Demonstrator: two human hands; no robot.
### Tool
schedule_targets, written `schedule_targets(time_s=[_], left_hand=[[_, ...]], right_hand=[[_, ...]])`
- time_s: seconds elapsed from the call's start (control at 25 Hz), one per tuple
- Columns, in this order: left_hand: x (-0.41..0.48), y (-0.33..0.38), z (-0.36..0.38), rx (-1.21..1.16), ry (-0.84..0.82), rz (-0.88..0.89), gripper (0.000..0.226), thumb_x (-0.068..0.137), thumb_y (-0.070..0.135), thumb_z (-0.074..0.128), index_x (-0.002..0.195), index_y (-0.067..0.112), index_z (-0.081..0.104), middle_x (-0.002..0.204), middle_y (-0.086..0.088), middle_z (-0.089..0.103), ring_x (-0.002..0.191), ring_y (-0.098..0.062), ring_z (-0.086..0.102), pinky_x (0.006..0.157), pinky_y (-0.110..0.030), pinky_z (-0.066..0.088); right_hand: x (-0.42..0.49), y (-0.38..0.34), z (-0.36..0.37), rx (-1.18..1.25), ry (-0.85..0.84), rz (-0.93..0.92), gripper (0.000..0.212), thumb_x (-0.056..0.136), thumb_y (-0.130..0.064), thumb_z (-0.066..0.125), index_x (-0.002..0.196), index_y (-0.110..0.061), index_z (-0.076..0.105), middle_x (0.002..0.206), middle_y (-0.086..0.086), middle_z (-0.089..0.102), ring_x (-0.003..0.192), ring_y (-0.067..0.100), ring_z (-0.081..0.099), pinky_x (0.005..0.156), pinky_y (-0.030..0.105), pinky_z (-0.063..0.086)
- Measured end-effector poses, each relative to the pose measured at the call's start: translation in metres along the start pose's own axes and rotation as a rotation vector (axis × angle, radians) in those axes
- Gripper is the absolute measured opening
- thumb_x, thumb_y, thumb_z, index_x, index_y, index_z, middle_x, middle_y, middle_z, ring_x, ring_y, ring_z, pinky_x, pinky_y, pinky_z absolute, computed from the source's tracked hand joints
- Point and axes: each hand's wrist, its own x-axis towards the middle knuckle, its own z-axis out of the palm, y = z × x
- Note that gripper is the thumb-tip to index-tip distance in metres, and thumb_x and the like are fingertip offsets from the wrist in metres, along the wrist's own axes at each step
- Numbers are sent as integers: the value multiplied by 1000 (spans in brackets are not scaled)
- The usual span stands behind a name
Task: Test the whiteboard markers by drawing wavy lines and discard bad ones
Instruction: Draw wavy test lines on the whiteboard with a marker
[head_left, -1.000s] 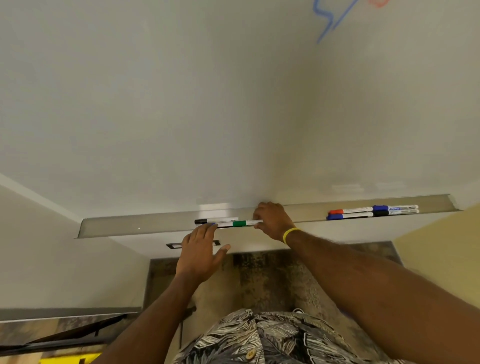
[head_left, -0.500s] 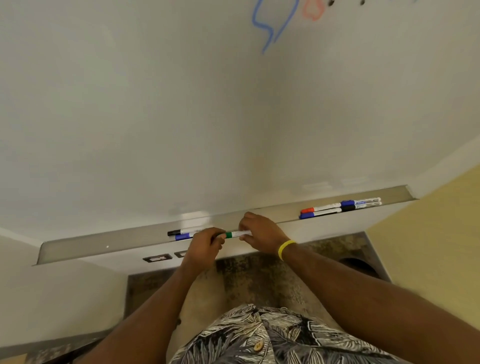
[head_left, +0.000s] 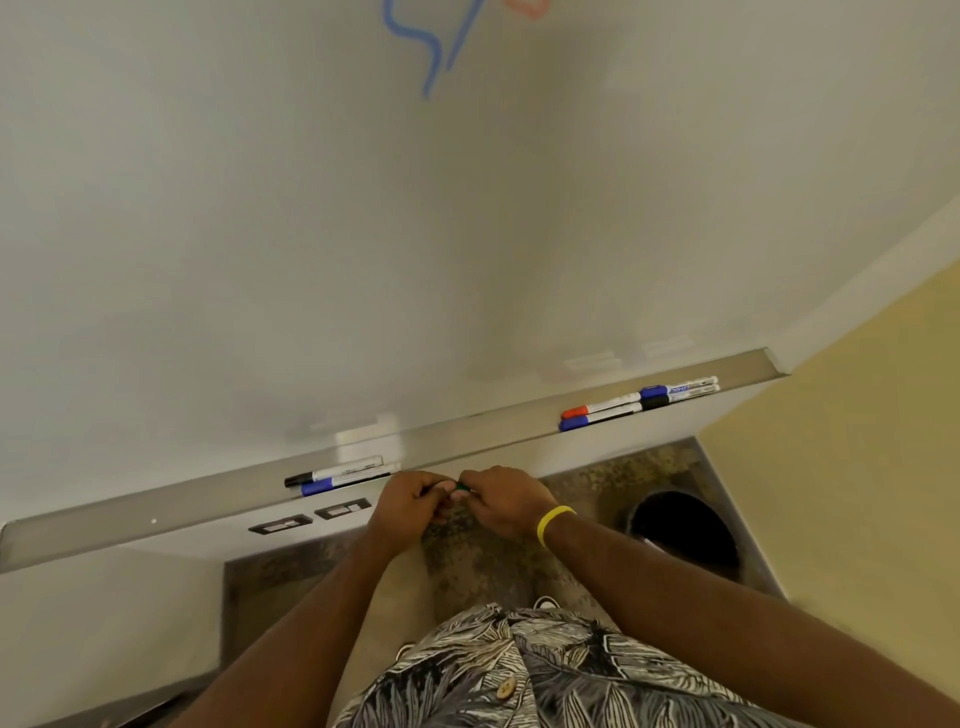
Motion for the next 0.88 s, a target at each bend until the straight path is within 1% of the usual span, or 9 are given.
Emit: schedule_targets(time_s=[0.08,0.24,0.36,0.48,0.56,0.64,0.76,0.8,0.88], left_hand=[[7,4,4,-26,-14,-3,20,97,10,57,93,12,76,59,13,68,59,-3,66,59,-15,52],[21,13,9,-29,-35,3,21,97,12,56,92,12,76,61,11,69,60,-3,67,60,-15,54],[31,11,11,-35,-62,-18,21,97,12,56,92,13,76,64,6,69,61,-8,67,64,-21,57],[40,7,10,-34,-76,-31,19,96,14,59,96,8,77,68,-1,71,64,-12,69,70,-31,61],[48,7,5,-32,-67,-41,15,95,13,61,93,11,76,70,-2,72,65,-15,69,73,-34,61],[55,5,0,-7,-11,-35,14,94,11,62,90,17,75,74,-1,72,69,-17,68,76,-31,60],[67,-1,-3,234,131,0,13,89,15,68,100,13,75,89,2,71,80,-12,63,79,-21,47],[69,-2,-1,274,153,-16,16,88,15,69,103,12,74,95,-1,71,85,-13,62,80,-21,44],[73,-4,6,307,159,-62,19,89,13,67,108,11,72,103,-5,71,93,-19,64,82,-24,45]], right_hand=[[-1,5,-4,-16,3,17,37,104,-41,34,107,-11,54,100,16,67,88,34,60,72,38,41],[0,15,-11,-51,11,57,41,104,-44,31,106,-10,55,100,16,67,88,35,60,72,39,41],[1,19,-13,-71,3,85,44,104,-45,29,105,-10,56,98,16,66,86,34,60,69,37,39],[0,25,-13,-46,0,147,47,103,-50,28,91,-13,55,91,13,66,77,29,57,67,36,40],[-5,35,-13,4,16,220,47,102,-53,29,88,-15,54,89,11,65,76,26,56,69,36,43],[-11,49,-14,60,48,289,48,102,-53,31,92,-14,57,90,10,66,80,27,60,73,37,46],[-18,62,-17,174,120,331,44,102,-51,36,99,-13,57,90,10,66,77,26,60,69,36,47],[-19,63,-18,238,145,341,41,102,-49,38,102,-12,57,92,10,66,76,24,59,68,34,45],[-21,62,-20,348,192,350,34,103,-42,42,109,-11,56,99,8,64,81,19,57,71,29,42]])
